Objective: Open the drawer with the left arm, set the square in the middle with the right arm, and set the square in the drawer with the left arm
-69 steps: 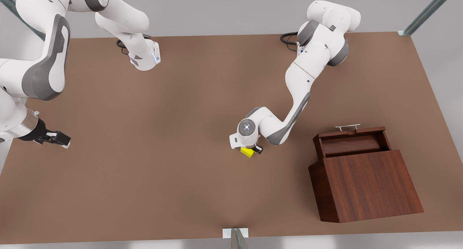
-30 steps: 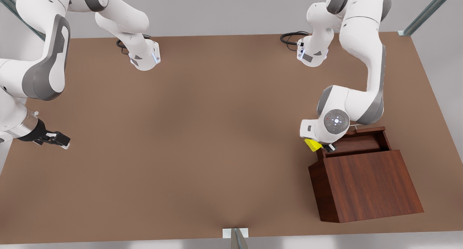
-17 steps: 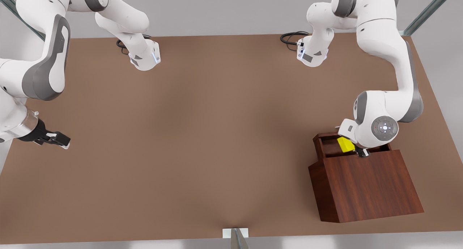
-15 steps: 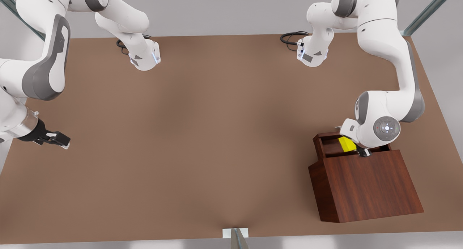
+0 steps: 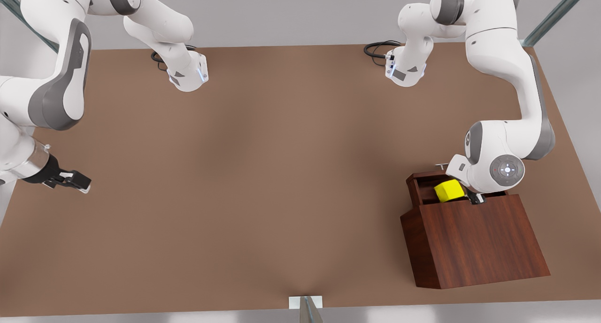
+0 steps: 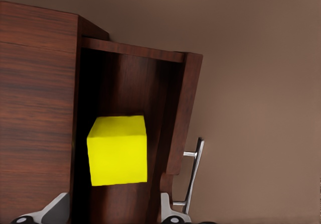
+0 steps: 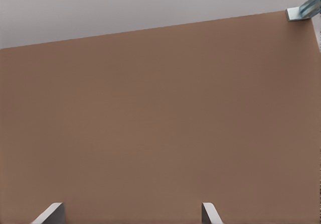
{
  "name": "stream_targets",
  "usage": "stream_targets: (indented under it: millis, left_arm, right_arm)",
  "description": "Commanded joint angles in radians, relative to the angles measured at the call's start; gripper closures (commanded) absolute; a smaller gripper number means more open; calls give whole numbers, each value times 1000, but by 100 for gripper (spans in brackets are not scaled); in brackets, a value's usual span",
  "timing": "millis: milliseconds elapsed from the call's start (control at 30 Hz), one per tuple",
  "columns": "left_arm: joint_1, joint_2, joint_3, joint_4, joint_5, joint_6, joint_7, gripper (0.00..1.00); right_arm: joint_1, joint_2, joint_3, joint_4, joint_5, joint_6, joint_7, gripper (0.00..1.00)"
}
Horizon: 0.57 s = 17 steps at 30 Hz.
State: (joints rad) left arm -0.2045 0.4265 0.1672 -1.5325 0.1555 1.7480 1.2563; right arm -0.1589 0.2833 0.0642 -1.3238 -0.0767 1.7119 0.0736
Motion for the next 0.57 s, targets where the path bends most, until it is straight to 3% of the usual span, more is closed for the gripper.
stream_targets:
  millis: [0, 67, 133, 200, 300, 400, 467, 533]
  left_arm:
    - [-1, 0, 0, 0, -1, -1, 0, 0]
    - [-3, -12, 2, 9, -17, -57, -138, 0]
    - [-4, -57, 0, 31, -47, -169, -531, 0]
    - [-3, -52, 2, 126, -74, -323, -762, 0]
    - [-4, -75, -28, 216, -134, -311, -1164, 0]
    - [125, -192, -218, 132, -30, -211, -1281, 0]
    - [137, -282, -233, -5, -30, -87, -1302, 0]
    - [137, -291, -247, -8, -30, -88, -1318, 0]
  right_arm:
    - [1, 1, 0, 0, 0, 0, 0, 0]
    - [-1, -1, 0, 0, 0, 0, 0, 0]
    - [-1, -1, 0, 0, 0, 0, 0, 0]
    - [-1, -1, 0, 0, 0, 0, 0, 0]
    - [-1, -1, 0, 0, 0, 0, 0, 0]
    - [-1, 1, 0, 0, 0, 0, 0, 0]
    - [-1, 1, 0, 0, 0, 0, 0, 0]
    - [-1, -1, 0, 0, 0, 0, 0, 0]
